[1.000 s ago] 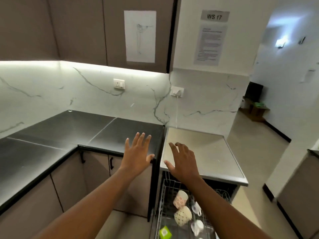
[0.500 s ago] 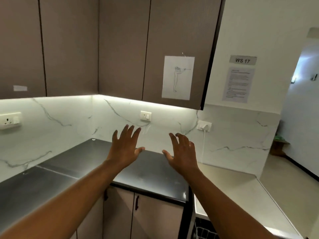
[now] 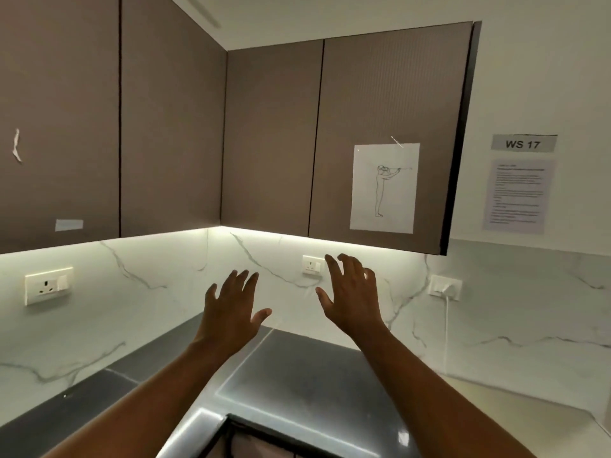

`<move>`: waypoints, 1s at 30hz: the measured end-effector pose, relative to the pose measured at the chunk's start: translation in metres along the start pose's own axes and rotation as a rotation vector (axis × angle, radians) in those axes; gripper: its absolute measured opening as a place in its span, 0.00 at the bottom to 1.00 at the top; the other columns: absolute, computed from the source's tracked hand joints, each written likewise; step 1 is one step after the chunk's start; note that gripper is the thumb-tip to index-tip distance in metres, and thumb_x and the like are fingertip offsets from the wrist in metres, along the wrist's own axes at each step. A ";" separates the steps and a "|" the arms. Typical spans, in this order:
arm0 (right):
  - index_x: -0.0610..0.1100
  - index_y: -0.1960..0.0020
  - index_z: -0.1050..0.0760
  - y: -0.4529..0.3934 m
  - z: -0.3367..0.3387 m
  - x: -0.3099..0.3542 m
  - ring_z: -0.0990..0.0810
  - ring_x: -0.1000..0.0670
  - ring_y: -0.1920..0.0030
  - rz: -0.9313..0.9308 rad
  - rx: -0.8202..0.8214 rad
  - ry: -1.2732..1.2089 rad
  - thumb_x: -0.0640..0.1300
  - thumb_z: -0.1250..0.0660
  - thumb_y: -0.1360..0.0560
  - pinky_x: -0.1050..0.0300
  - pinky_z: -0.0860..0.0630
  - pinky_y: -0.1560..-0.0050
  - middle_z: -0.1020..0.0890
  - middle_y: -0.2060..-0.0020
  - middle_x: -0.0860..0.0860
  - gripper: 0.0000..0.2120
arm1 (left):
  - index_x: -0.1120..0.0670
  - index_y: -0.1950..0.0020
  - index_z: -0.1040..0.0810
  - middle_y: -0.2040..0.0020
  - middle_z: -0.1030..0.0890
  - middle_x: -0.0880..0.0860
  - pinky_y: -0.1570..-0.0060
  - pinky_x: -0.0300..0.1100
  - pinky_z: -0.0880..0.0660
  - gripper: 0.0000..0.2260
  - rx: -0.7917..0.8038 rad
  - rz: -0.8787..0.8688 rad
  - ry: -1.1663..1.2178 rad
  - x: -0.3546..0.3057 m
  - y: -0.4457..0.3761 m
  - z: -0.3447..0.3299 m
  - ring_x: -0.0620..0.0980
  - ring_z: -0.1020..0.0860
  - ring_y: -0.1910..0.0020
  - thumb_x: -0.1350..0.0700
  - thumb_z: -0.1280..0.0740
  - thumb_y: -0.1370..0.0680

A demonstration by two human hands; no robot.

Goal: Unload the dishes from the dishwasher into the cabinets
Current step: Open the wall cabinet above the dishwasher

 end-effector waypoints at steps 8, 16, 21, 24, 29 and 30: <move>0.45 0.29 0.30 -0.077 -0.085 -0.032 0.25 0.40 0.35 0.004 -0.047 -0.015 0.57 0.28 0.30 0.40 0.26 0.38 0.25 0.34 0.43 0.34 | 0.52 0.23 0.40 0.26 0.31 0.51 0.30 0.52 0.34 0.31 0.091 0.028 0.125 -0.002 -0.108 -0.077 0.51 0.33 0.27 0.37 0.41 0.22; 0.46 0.29 0.32 -0.166 -0.163 -0.080 0.26 0.39 0.35 0.029 -0.023 0.006 0.56 0.27 0.31 0.40 0.26 0.39 0.26 0.34 0.43 0.34 | 0.49 0.26 0.33 0.33 0.25 0.47 0.39 0.45 0.27 0.27 0.153 0.193 0.486 -0.018 -0.213 -0.153 0.49 0.24 0.36 0.38 0.37 0.23; 0.46 0.30 0.30 -0.185 -0.217 -0.089 0.25 0.38 0.34 0.023 0.023 0.019 0.57 0.23 0.35 0.37 0.26 0.37 0.24 0.33 0.43 0.37 | 0.49 0.29 0.30 0.35 0.23 0.47 0.43 0.41 0.26 0.26 0.223 0.221 0.583 -0.022 -0.250 -0.210 0.47 0.23 0.39 0.39 0.35 0.23; 0.46 0.31 0.30 -0.202 -0.233 -0.095 0.24 0.39 0.35 0.030 0.007 0.061 0.56 0.23 0.35 0.40 0.25 0.39 0.24 0.34 0.43 0.37 | 0.52 0.31 0.27 0.40 0.20 0.49 0.42 0.43 0.26 0.26 0.251 0.278 0.741 -0.022 -0.283 -0.237 0.48 0.22 0.42 0.40 0.33 0.24; 0.45 0.31 0.31 -0.221 -0.254 -0.104 0.27 0.39 0.33 0.024 -0.039 0.126 0.53 0.26 0.32 0.42 0.25 0.39 0.27 0.31 0.42 0.33 | 0.55 0.34 0.24 0.42 0.19 0.53 0.46 0.47 0.22 0.25 0.419 0.451 1.236 -0.024 -0.335 -0.292 0.54 0.22 0.41 0.40 0.32 0.24; 0.45 0.30 0.31 -0.220 -0.256 -0.108 0.28 0.38 0.31 0.042 -0.024 0.133 0.52 0.27 0.31 0.42 0.26 0.37 0.29 0.30 0.42 0.33 | 0.57 0.35 0.24 0.43 0.20 0.54 0.47 0.48 0.21 0.24 0.442 0.495 1.368 -0.029 -0.341 -0.291 0.55 0.22 0.41 0.41 0.32 0.24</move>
Point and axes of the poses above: each hand's wrist, its own y-axis away from the middle knuckle, its own z-axis out of the back of the hand, x = y × z, the point moved 3 cm from there along -y, towards the middle knuckle
